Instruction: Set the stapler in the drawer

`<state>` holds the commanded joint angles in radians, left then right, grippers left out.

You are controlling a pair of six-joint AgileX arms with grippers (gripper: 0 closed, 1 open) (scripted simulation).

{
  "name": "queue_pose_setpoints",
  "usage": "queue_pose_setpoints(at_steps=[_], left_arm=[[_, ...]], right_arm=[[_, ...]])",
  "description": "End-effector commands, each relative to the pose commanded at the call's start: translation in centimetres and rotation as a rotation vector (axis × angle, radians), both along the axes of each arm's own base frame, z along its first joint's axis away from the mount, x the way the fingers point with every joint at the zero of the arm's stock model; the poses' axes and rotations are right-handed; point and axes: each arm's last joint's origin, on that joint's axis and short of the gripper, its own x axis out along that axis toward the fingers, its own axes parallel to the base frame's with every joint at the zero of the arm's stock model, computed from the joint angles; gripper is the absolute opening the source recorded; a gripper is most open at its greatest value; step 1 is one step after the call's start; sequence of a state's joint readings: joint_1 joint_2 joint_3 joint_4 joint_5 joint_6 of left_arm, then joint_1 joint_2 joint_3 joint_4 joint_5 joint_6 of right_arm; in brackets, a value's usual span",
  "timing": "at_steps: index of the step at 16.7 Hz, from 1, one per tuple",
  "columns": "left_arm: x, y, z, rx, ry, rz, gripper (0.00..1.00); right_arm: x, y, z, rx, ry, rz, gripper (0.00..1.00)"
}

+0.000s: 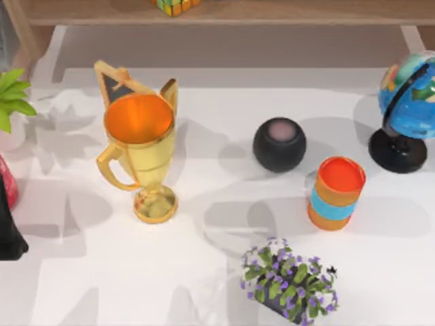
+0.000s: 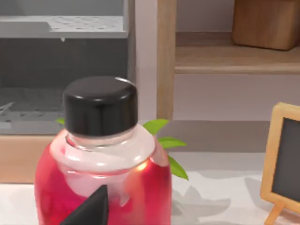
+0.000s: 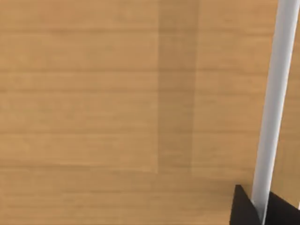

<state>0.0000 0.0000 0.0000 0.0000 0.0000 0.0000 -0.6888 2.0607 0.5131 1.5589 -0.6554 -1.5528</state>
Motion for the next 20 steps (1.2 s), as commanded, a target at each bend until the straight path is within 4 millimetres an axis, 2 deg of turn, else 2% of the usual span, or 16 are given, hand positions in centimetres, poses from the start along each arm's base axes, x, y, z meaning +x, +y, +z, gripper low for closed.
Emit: queue_pose_setpoints(at_steps=[5, 7, 13, 18, 20], left_arm=[[0.0, 0.0, 0.0, 0.000, 0.000, 0.000, 1.00], [0.0, 0.0, 0.0, 0.000, 0.000, 0.000, 1.00], [0.0, 0.0, 0.0, 0.000, 0.000, 0.000, 1.00], [0.0, 0.0, 0.0, 0.000, 0.000, 0.000, 1.00], [0.0, 0.0, 0.0, 0.000, 0.000, 0.000, 1.00]], right_arm=[[0.1, 0.0, -0.1, 0.006, 0.005, -0.002, 0.00], [1.1, -0.1, -0.2, 0.009, 0.008, -0.001, 0.00], [6.1, -0.1, -0.1, 0.004, 0.002, -0.003, 0.00], [6.2, -0.2, -0.1, 0.008, 0.006, -0.007, 0.00], [7.1, -0.3, -0.2, 0.008, 0.008, -0.006, 0.00]])
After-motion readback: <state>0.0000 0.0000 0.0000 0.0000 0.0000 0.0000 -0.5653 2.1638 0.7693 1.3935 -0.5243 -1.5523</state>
